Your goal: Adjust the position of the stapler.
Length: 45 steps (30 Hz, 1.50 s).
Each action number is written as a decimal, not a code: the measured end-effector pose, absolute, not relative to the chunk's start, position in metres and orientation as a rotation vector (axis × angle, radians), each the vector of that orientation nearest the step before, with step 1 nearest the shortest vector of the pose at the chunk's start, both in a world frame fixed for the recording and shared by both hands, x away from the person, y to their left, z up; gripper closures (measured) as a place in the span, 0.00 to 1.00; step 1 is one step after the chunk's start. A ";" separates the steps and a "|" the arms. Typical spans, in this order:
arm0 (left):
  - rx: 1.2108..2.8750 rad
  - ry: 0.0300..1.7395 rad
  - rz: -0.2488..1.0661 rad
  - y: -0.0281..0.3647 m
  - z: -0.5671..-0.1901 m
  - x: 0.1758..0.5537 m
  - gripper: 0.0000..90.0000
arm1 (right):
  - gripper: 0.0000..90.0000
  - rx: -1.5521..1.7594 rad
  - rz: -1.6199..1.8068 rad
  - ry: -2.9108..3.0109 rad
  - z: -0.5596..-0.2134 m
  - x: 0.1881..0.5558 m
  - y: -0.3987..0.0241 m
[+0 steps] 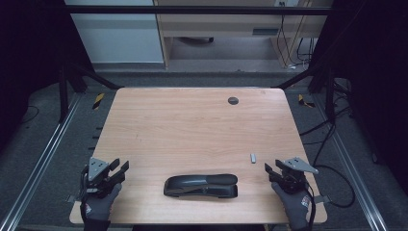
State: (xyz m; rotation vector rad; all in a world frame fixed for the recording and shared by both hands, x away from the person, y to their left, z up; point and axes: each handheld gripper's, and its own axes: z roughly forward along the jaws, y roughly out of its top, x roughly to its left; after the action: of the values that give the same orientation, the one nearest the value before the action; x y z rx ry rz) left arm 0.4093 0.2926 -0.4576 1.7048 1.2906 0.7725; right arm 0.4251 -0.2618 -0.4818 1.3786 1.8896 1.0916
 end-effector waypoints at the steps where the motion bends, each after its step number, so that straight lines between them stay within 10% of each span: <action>1: 1.713 1.283 0.776 0.291 -0.456 0.408 0.67 | 0.59 1.383 1.098 1.891 -0.481 0.424 -0.261; 45: 1.993 0.861 0.729 0.209 -0.399 0.400 0.52 | 0.59 1.366 1.088 1.928 -0.482 0.426 -0.256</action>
State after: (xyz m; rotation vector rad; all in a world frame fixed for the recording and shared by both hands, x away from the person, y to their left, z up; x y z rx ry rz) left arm 0.4003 0.2090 -0.3989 1.9926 0.8615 0.7289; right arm 0.4258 -0.2557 -0.4815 1.3656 1.9283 1.0883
